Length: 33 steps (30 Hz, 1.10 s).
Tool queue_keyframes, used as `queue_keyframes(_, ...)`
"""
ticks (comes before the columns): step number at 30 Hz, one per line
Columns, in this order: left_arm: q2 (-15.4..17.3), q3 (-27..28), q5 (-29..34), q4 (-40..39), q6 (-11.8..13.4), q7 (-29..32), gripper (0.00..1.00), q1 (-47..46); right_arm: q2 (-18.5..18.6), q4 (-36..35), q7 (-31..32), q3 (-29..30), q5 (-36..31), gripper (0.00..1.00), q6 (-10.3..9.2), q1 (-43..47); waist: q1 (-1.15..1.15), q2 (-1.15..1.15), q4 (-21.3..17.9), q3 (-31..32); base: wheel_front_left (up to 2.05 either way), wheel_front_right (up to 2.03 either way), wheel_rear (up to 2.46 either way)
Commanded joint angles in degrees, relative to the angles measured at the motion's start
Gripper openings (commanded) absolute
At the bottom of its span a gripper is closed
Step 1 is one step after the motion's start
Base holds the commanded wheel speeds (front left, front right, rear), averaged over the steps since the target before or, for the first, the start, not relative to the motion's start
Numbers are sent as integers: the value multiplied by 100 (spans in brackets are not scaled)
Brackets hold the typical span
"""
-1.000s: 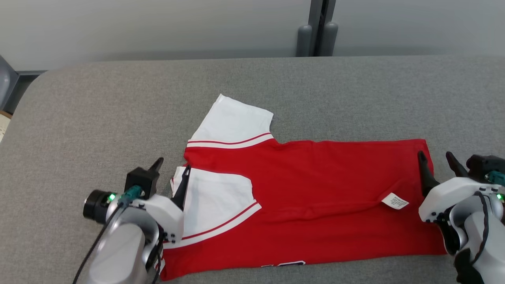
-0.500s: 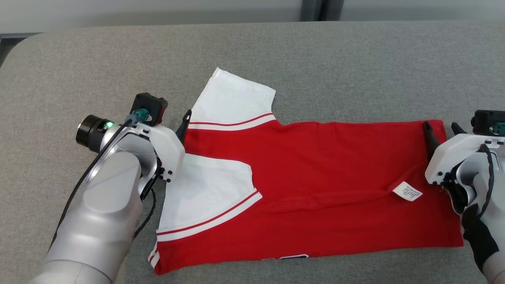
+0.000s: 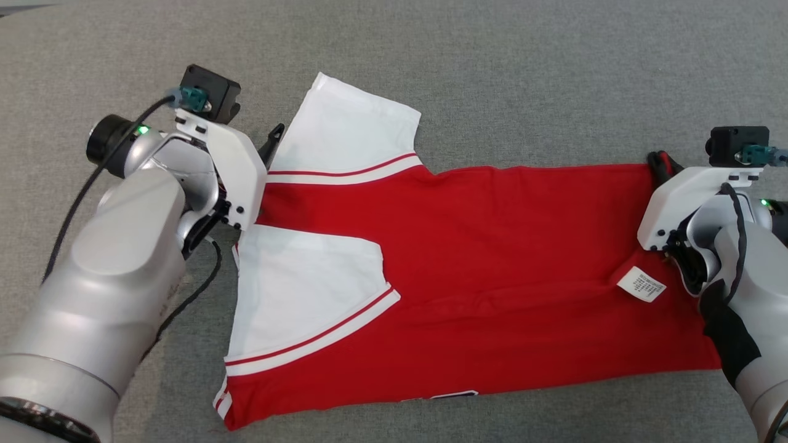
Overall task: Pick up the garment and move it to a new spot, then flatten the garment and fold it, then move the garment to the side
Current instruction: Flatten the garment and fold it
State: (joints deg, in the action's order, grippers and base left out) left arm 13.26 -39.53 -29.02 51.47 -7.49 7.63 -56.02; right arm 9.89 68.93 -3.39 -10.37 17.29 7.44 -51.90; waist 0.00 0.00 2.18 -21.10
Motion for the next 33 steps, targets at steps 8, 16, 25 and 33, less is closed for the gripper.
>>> queue_keyframes(8,673,-1026,-1180,-670,3,830,100,-709,-208,-125,-36,-546,414,0,9,-89,0,0,-319,-361,0,0,0)
queue_keyframes(16,816,-1388,-1649,-508,3,936,100,-1041,-291,-177,-165,-901,706,0,5,-223,0,0,-606,-579,0,0,0)
queue_keyframes(25,951,-1618,-2026,-41,3,1093,100,-1444,-451,-272,-270,-1394,1080,0,2,-424,0,0,-1009,-891,0,0,0)
queue_keyframes(33,891,-1746,-2273,233,3,971,0,-1556,-415,-244,-377,-1760,1429,0,-4,-425,0,0,-1076,-982,0,0,0)
